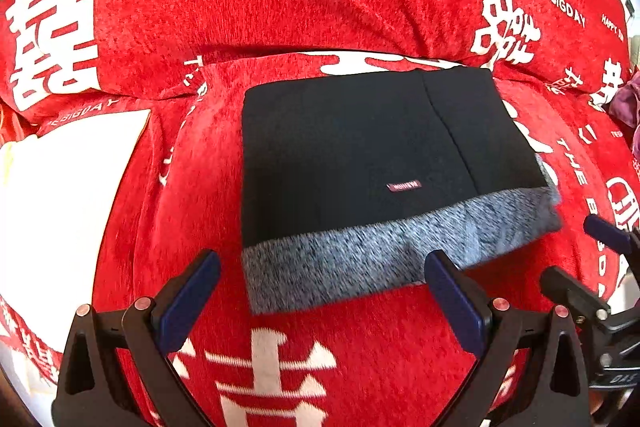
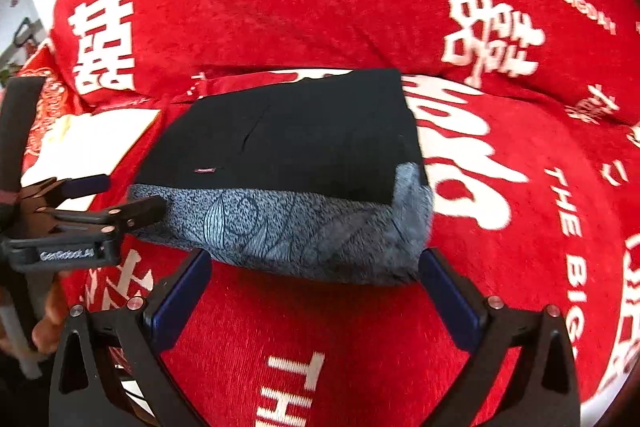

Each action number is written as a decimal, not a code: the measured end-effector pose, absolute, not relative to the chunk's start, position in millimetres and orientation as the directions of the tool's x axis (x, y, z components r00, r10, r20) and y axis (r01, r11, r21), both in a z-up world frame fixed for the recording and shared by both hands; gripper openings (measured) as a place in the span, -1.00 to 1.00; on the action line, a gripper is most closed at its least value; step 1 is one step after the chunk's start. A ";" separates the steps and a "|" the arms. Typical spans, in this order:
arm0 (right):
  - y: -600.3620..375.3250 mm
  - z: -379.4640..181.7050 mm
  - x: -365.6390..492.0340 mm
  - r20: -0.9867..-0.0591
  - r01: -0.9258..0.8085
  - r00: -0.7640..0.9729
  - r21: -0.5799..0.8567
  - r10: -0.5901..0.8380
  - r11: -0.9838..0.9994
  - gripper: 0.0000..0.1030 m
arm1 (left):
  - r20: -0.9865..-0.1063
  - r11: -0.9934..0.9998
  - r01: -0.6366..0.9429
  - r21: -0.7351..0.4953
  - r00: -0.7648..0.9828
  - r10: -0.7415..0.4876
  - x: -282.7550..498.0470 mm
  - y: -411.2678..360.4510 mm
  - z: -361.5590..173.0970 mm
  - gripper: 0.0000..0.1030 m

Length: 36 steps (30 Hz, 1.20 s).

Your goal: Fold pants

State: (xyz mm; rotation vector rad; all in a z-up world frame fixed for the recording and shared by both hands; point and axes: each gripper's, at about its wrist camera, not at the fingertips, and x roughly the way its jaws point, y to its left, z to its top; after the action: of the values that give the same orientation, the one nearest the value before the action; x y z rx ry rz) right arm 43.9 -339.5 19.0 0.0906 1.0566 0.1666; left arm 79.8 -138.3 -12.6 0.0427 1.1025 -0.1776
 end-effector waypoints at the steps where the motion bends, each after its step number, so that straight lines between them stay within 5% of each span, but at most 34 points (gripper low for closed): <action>1: -337.6 20.7 40.8 -0.863 -0.080 0.479 0.143 0.164 0.987 1.00 | -0.890 0.985 0.165 -0.056 0.439 -0.124 76.6 -138.3 -10.5 0.97; 17: -343.6 35.7 46.1 -0.918 0.059 0.397 0.020 -0.005 0.998 1.00 | -0.884 0.983 0.177 -0.043 0.451 -0.120 57.4 -140.2 13.2 0.97; 36: -340.7 24.1 48.7 -0.935 0.062 0.356 0.011 -0.011 0.998 1.00 | -0.886 0.992 0.124 -0.001 0.461 -0.059 48.3 -141.3 15.7 0.97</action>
State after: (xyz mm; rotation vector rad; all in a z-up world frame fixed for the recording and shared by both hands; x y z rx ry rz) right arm 48.7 -340.7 24.1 0.0477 1.2063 -0.0477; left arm 48.3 -141.3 15.7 0.0667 1.0863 -0.1127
